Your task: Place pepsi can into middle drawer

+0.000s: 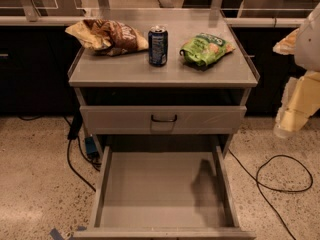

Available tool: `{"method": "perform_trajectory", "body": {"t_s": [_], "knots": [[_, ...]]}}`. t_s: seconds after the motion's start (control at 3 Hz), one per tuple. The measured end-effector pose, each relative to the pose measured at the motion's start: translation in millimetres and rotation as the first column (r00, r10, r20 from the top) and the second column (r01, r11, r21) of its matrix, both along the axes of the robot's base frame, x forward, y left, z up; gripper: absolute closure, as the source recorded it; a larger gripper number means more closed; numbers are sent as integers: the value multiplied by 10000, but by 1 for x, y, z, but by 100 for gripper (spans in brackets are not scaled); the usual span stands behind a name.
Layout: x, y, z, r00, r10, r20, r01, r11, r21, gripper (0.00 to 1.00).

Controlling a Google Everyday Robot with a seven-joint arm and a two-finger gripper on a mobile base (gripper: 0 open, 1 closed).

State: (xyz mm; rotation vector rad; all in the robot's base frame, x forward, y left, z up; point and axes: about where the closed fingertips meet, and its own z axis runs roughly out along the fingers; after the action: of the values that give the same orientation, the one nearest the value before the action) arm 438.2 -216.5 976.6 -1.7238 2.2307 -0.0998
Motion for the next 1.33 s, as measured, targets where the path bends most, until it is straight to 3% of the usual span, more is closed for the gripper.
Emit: {"method": "perform_trajectory", "body": {"t_s": [0.67, 1.33], "knots": [[16, 3, -10, 9996, 168, 238, -170, 9998, 74, 0], [89, 33, -37, 9900, 806, 1155, -893, 9934, 717, 0]]}}
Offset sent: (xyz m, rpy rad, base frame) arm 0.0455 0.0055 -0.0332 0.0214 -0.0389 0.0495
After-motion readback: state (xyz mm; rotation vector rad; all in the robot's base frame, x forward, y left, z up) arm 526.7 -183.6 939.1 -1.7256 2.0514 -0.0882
